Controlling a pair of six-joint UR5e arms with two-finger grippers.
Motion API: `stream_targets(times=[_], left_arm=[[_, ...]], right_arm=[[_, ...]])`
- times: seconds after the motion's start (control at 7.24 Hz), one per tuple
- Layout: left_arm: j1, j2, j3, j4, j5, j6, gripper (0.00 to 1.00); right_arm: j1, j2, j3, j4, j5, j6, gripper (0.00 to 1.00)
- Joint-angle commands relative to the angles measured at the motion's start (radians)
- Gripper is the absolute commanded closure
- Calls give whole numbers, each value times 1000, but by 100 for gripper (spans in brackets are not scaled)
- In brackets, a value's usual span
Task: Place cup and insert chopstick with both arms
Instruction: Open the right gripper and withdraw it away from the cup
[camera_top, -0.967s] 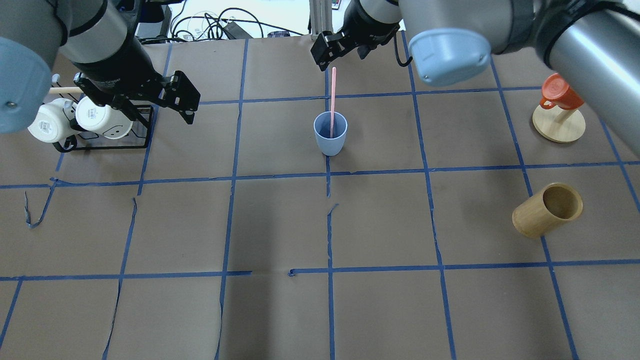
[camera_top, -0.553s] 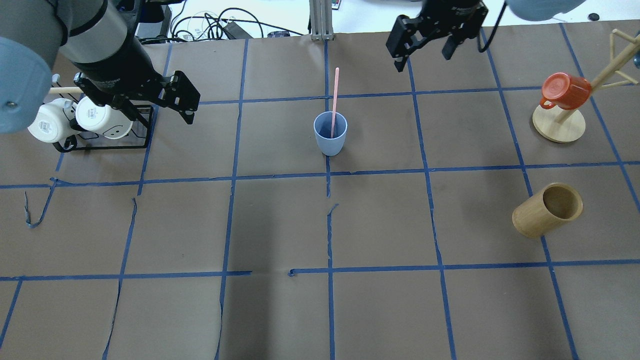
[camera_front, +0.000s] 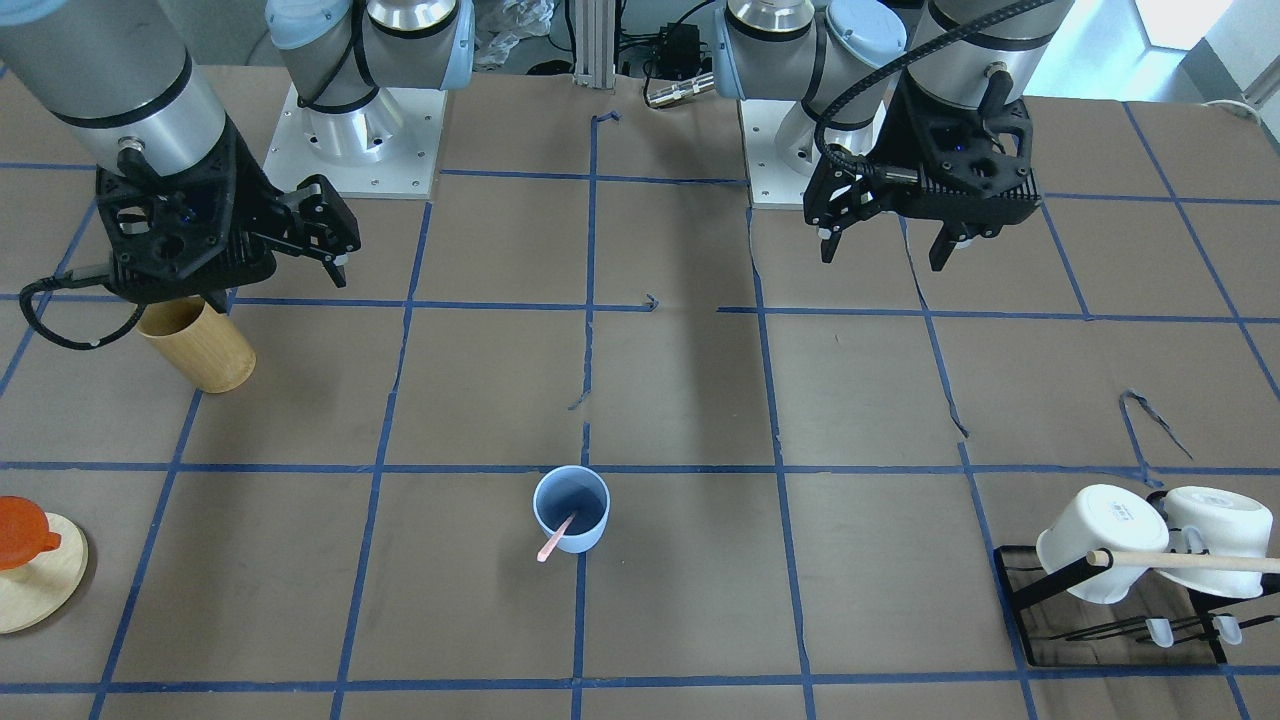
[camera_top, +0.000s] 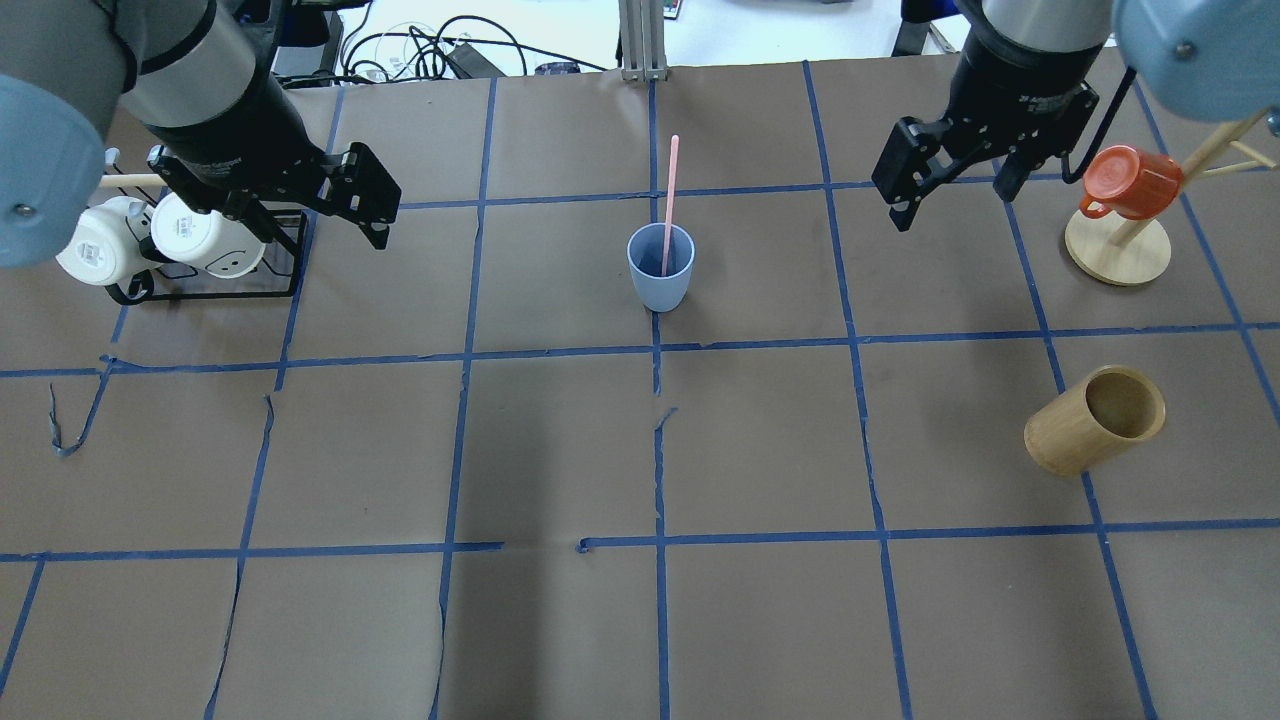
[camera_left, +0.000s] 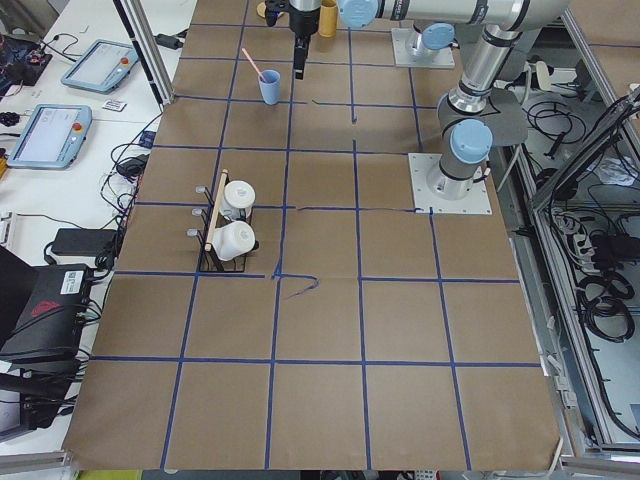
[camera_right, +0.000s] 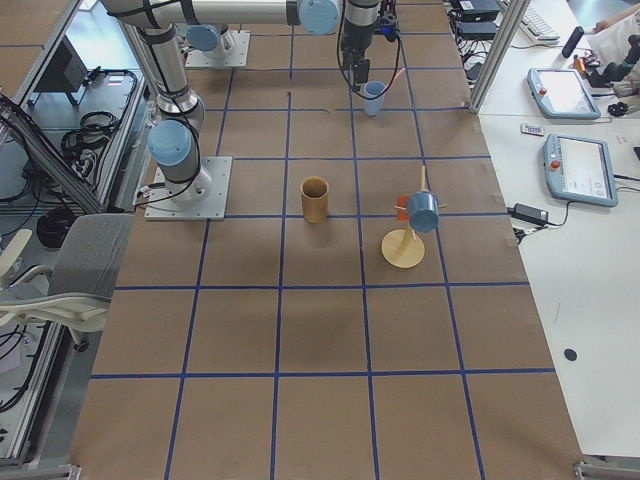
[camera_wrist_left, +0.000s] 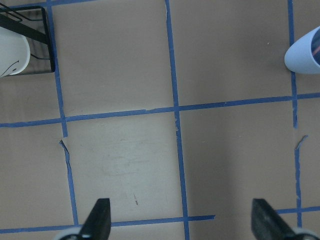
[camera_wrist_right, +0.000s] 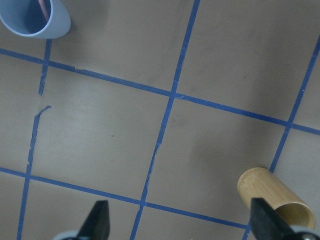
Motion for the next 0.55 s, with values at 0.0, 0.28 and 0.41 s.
stream_targets(times=[0.0, 0.28, 0.41], left_arm=[[-1, 0, -1, 0, 0, 0, 0], [1, 0, -1, 0, 0, 0, 0], [1, 0, -1, 0, 0, 0, 0]], right_arm=[[0, -22, 24, -68, -4, -2, 0], [2, -23, 23, -69, 3, 7, 0], [2, -23, 23, -79, 40, 16, 0]])
